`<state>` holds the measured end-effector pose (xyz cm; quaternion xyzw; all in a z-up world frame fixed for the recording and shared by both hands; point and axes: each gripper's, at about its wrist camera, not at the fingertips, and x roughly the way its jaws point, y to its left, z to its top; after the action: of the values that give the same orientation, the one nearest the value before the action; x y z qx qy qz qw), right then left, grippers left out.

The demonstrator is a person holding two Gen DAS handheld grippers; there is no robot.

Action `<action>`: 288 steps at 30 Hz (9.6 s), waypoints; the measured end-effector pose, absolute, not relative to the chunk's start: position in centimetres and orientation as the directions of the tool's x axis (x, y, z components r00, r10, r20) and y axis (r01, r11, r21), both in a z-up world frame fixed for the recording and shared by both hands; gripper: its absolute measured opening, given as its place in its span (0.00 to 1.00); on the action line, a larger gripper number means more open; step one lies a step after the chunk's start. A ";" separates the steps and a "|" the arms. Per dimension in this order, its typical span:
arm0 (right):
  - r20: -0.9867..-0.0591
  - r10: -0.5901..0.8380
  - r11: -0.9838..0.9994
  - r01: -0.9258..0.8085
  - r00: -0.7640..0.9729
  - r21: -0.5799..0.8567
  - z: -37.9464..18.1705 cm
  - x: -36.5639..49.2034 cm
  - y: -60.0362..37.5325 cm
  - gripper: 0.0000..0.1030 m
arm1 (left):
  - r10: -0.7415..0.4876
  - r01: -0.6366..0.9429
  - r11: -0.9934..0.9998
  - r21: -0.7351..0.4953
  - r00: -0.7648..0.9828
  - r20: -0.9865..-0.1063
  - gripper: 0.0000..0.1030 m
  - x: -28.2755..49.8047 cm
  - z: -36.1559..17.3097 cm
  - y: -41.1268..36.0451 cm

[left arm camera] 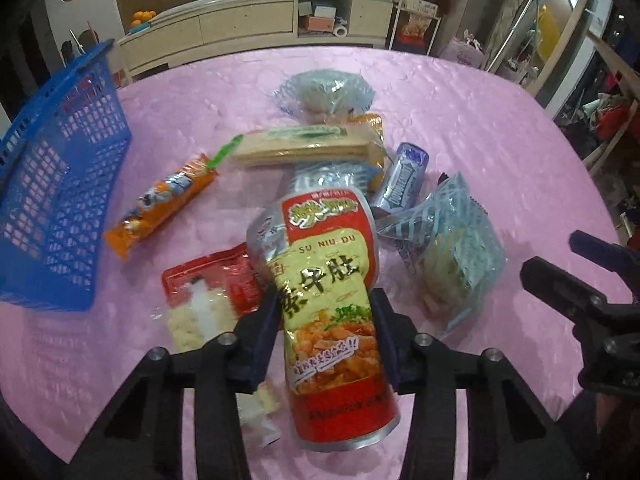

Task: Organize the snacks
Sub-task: 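Grasp the red-yellow snack pouch with left tool while right tool grasps the blue striped bag, then carry both held snacks over the blue basket and open the right tool, then lower the red-yellow pouch into the basket and open the left tool, then grasp the cracker pack with the left tool while right tool moves toward the purple packet, then close the right tool on the purple packet and lift it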

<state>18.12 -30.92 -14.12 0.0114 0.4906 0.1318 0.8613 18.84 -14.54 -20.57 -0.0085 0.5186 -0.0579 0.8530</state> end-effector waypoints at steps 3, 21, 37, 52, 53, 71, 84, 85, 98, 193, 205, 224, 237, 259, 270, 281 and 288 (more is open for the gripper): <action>-0.844 0.256 0.956 -0.250 0.470 0.151 -14.0 18.6 -30.0 0.95 | -0.123 0.102 0.991 -0.084 0.474 -0.872 0.37 18.3 -19.6 -14.0; -0.901 0.211 0.943 -0.323 0.379 0.085 -18.2 20.6 -25.3 0.66 | -0.133 0.116 0.990 -0.085 0.514 -0.847 0.34 17.1 -18.2 -11.7; -0.846 0.248 0.943 -0.317 0.472 0.099 -9.4 16.5 -23.5 0.57 | -0.175 0.140 0.984 -0.111 0.626 -0.760 0.34 12.5 -11.4 -8.3; -0.755 0.378 0.895 -0.420 0.536 0.149 -0.9 14.3 -13.4 0.57 | -0.111 0.087 0.994 -0.069 0.764 -0.636 0.34 8.7 -3.3 2.0; -0.753 0.385 0.888 -0.435 0.534 0.145 -0.5 14.3 -12.1 0.57 | -0.105 0.082 0.995 -0.065 0.768 -0.632 0.34 8.6 -3.2 2.7; -0.797 0.394 0.845 -0.521 0.458 0.119 -1.7 17.2 0.8 0.58 | -0.040 -0.010 0.997 -0.072 0.757 -0.653 0.34 11.4 -4.0 14.0; -0.853 0.370 0.854 -0.496 0.368 0.156 -5.3 19.3 2.9 0.60 | -0.063 -0.020 0.993 -0.112 0.722 -0.689 0.34 12.7 -6.9 15.8; -0.856 0.368 0.854 -0.495 0.364 0.157 -5.5 19.3 3.0 0.60 | -0.062 -0.022 0.994 -0.112 0.721 -0.690 0.34 12.7 -6.9 15.8; -0.840 0.298 0.898 -0.431 0.453 0.087 -4.7 19.0 0.8 0.87 | -0.052 -0.016 0.996 -0.092 0.724 -0.688 0.34 12.0 -6.1 14.6; -0.818 0.172 0.966 -0.255 0.549 0.031 -9.4 12.3 -22.6 0.87 | -0.125 0.154 0.987 -0.045 0.563 -0.817 0.84 11.3 -12.6 -7.4; -0.882 0.139 0.972 -0.232 0.450 0.035 -15.5 15.0 -23.0 0.87 | -0.104 0.080 0.994 -0.078 0.409 -0.906 0.84 14.3 -21.2 -8.5; -0.893 0.190 0.972 -0.205 0.408 0.113 -16.8 15.6 -25.2 0.87 | -0.024 0.031 0.999 -0.014 0.357 -0.934 0.53 17.0 -23.8 -9.8; -0.876 0.229 0.959 -0.251 0.425 0.129 -14.6 16.2 -25.9 0.87 | -0.081 0.068 0.996 -0.057 0.452 -0.889 0.50 14.9 -18.3 -9.2; -0.916 0.201 0.869 -0.495 0.347 0.003 -20.0 24.3 -25.7 0.92 | -0.107 0.150 0.988 -0.043 0.449 -0.887 0.50 19.3 -19.5 -12.8; -0.926 0.241 0.785 -0.619 0.289 0.011 -21.6 25.1 -24.6 0.93 | -0.119 0.188 0.981 -0.041 0.423 -0.899 0.50 20.1 -21.0 -14.6; -0.904 0.240 0.804 -0.595 0.354 -0.020 -19.7 22.0 -24.9 0.55 | -0.145 0.168 0.983 -0.079 0.432 -0.890 0.50 18.9 -20.6 -13.5; -0.883 0.263 0.812 -0.583 0.389 -0.014 -15.6 19.5 -24.4 0.55 | -0.160 0.170 0.982 -0.086 0.490 -0.857 0.50 17.2 -17.2 -12.2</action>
<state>19.49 -24.45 -15.63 -0.1637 0.4886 0.2589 0.8170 17.17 -12.20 -17.24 0.0053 0.4958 -0.0955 0.8631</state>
